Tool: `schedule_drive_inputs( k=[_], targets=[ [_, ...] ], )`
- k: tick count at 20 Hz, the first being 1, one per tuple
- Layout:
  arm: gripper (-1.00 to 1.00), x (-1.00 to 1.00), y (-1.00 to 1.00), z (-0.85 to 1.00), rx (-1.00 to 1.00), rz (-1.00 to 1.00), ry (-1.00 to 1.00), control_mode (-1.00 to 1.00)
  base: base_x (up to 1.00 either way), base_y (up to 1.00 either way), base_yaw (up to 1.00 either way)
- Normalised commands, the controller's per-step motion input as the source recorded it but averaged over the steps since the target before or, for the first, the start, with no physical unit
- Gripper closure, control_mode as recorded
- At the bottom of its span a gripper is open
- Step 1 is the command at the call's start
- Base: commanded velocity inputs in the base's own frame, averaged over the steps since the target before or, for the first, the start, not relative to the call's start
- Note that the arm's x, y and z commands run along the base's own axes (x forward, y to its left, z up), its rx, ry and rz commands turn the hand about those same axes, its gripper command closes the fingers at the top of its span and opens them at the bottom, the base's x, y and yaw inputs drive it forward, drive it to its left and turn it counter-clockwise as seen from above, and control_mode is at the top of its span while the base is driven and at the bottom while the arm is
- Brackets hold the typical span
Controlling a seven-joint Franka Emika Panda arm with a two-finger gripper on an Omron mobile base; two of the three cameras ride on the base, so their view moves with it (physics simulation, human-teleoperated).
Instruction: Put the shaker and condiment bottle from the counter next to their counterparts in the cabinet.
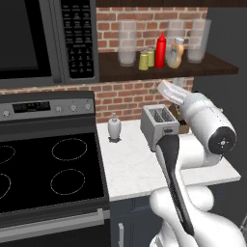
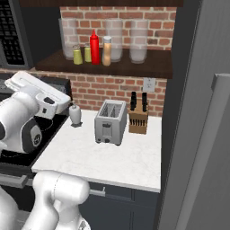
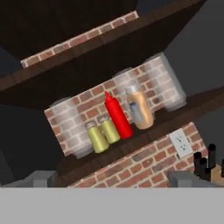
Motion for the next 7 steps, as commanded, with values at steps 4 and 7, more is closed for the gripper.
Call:
schedule_drive_inputs(
  k=[4,7],
  targets=[
    [-1.00,-1.00,0.04,-0.86,0.00,-0.03,-0.05,-1.00,0.00,0.00,0.00],
    [-1.00,-1.00,0.18,-0.91,0.00,-0.04,-0.05,-1.00,0.00,0.00,0.00]
  ],
)
